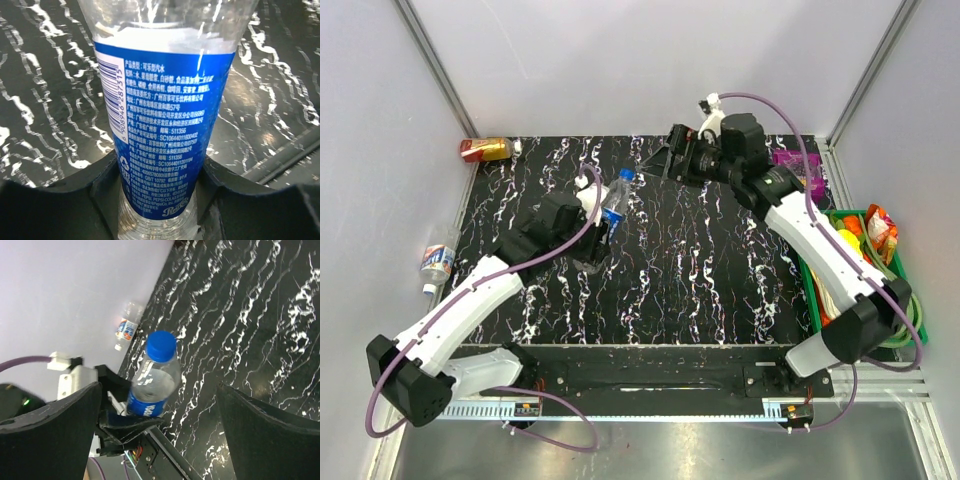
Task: Unscrew the bottle caps
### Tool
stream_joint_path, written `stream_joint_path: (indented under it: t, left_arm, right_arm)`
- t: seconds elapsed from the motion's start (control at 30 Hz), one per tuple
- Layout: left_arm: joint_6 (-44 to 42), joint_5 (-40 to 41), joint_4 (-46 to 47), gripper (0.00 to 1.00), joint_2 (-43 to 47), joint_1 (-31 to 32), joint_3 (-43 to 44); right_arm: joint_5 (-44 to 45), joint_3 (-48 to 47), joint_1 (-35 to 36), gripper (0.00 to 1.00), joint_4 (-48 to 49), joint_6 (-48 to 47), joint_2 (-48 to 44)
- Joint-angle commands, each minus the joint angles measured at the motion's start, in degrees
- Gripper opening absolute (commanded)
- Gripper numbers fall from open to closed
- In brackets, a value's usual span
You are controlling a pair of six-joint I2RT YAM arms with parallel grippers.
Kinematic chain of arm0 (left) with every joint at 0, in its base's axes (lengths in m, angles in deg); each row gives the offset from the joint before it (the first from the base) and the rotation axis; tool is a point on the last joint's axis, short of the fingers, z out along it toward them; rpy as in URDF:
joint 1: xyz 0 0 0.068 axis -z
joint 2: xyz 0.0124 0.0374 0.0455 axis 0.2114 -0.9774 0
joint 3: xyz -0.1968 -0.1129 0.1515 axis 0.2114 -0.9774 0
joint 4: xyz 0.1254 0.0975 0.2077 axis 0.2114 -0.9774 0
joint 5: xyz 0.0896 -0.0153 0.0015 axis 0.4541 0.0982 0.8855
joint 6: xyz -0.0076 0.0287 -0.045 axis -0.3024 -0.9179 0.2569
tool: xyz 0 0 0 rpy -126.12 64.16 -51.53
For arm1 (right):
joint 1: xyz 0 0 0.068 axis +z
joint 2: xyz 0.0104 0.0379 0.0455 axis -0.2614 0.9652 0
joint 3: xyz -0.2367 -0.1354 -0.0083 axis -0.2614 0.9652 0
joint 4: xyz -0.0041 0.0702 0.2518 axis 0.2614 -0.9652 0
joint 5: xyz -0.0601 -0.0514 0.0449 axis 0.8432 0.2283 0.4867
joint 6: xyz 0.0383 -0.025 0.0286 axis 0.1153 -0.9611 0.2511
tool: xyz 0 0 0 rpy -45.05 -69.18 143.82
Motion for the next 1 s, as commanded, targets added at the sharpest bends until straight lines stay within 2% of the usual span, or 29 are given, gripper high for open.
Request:
stream_joint_path:
  t: [0.0,0.17,0.33,0.43,0.57,0.8,0.97]
  left_arm:
    - [2.1,18.0,-0.7,0.25,1.4,3.2,3.1]
    - [2.6,28.6,-2.5,0.24,0.6,7.9,5.8]
    - [2.5,33.4,-3.6,0.23,-2.4,11.6,8.6]
    - [2.6,34.1,-3.6,0.23,-3.6,13.1,10.0]
    - [3.0,34.7,-3.6,0.23,-4.7,14.5,11.5]
    - [3.0,34.7,-3.6,0.23,-6.3,16.6,13.6]
    - [3.8,33.3,-4.0,0.23,-7.4,17.2,15.0]
  right_arm:
    - [1.1,-3.9,0.3,1.0,-2.2,3.1,3.0]
    - [-0.5,-5.0,0.3,1.0,-0.3,5.6,4.6]
    - [-1.9,-5.6,0.4,1.0,2.2,7.6,5.6]
    - [-3.2,-6.0,0.5,1.0,3.2,9.1,6.3]
    - [-3.7,-6.8,1.0,0.92,4.5,10.3,7.1]
    - [1.1,-6.6,1.7,0.76,3.2,10.0,7.2]
    - [3.2,-5.2,2.2,0.72,4.3,10.2,5.9]
